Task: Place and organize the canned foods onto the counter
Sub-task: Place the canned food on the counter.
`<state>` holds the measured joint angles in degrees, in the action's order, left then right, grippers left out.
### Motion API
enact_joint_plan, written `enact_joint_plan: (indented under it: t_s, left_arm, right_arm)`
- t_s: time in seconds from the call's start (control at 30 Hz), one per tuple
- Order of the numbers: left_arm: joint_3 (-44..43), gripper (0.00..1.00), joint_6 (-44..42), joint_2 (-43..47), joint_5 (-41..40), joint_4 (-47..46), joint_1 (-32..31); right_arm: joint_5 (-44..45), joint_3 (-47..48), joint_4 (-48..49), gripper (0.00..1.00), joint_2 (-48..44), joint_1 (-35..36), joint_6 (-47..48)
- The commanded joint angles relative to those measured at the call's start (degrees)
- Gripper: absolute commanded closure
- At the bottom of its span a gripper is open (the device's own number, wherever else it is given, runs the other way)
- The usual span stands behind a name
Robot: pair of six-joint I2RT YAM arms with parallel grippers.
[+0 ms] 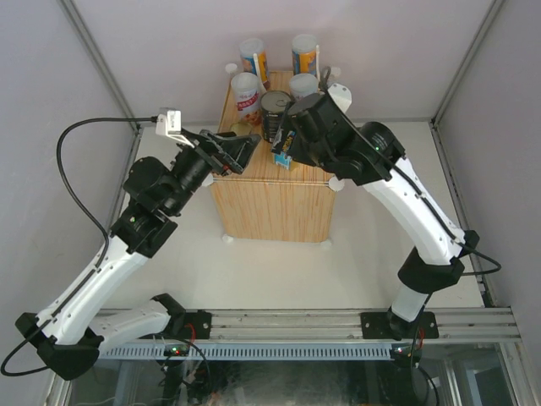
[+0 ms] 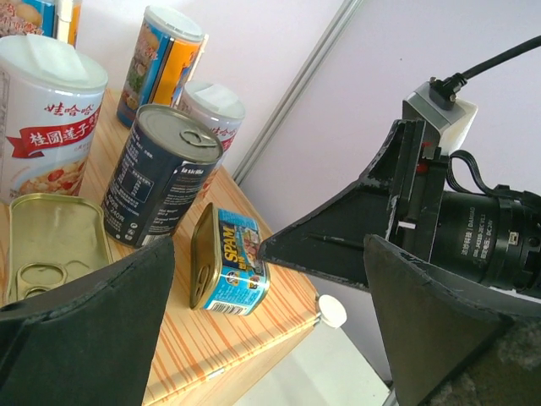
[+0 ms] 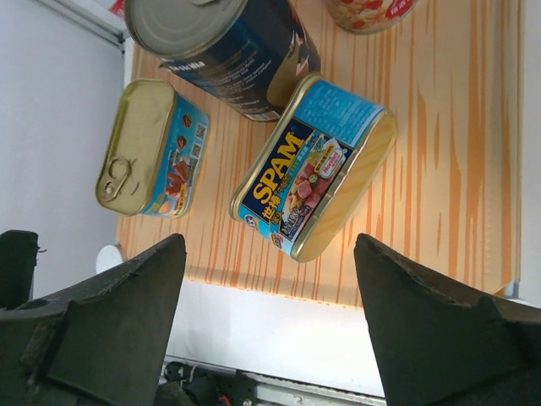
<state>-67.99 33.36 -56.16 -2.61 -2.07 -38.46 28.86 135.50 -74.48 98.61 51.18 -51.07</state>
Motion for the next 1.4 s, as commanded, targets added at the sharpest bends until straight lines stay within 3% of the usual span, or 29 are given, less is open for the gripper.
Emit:
enact_joint_plan:
  t_s: [0.0,0.93,1.1,1.37]
  left_arm:
    - [1.8,0.04,-1.3,2.0,-0.7,-1.6,0.2]
    - [6.9,0.03,-2.0,7.8,3.9,-3.3,4.9]
    - [8.0,0.02,-2.6,8.5,4.5,-4.1,5.8]
    - [8.7,0.02,-2.3,9.5,4.6,-4.7,6.5]
  right_arm:
    - [6.4,1.8,-1.7,0.19,1.3,2.2,-2.9]
    - [9.0,7.3,-6.7,0.15,12.7,-0.2,-3.7]
    - [8.7,6.3,-6.5,0.26,12.7,-0.6,-3.2]
    - [7.6,0.8,-5.0,0.56,9.9,-0.6,-2.9]
